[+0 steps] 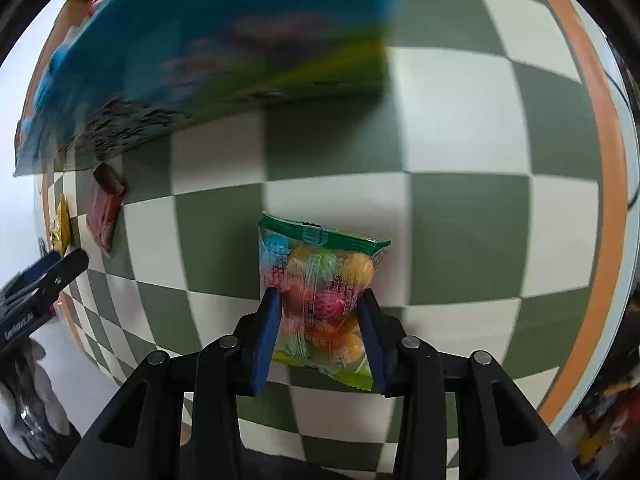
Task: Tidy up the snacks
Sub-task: 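Grasp the candy bag with right gripper while left grasps the dark red pouch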
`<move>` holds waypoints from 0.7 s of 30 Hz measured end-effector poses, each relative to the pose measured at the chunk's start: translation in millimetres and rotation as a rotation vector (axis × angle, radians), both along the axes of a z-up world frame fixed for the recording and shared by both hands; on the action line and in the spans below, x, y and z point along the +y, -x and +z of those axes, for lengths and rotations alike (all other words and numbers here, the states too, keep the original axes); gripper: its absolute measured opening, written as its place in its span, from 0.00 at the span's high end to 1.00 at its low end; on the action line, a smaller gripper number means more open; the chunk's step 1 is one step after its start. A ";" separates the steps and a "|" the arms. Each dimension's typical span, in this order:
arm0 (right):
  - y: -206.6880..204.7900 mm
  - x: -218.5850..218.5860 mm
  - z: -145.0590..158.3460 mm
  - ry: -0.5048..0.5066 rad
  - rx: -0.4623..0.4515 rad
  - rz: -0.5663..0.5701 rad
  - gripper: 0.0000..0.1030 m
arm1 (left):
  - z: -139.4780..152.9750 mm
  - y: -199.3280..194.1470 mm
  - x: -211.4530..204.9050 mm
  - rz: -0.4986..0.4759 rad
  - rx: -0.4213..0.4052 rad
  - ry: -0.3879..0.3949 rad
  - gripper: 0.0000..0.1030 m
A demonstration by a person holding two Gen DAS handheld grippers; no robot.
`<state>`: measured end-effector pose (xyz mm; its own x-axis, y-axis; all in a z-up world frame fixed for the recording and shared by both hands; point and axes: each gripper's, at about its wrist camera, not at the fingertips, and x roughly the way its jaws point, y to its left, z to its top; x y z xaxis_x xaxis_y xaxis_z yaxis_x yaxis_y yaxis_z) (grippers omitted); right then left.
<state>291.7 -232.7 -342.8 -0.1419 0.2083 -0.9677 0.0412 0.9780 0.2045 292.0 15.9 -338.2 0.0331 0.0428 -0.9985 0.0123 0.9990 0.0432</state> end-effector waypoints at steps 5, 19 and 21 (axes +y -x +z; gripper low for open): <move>-9.4 8.6 0.0 -0.083 0.012 -0.061 0.32 | -14.7 -19.0 2.2 -0.104 0.022 -0.018 0.10; -17.3 30.4 -5.7 -0.062 0.015 -0.088 0.24 | -40.6 -26.8 -8.3 -0.106 0.107 0.078 0.36; -17.3 30.5 -6.9 -0.045 0.017 -0.086 0.19 | -41.8 -19.0 -4.5 -0.045 0.131 0.090 0.36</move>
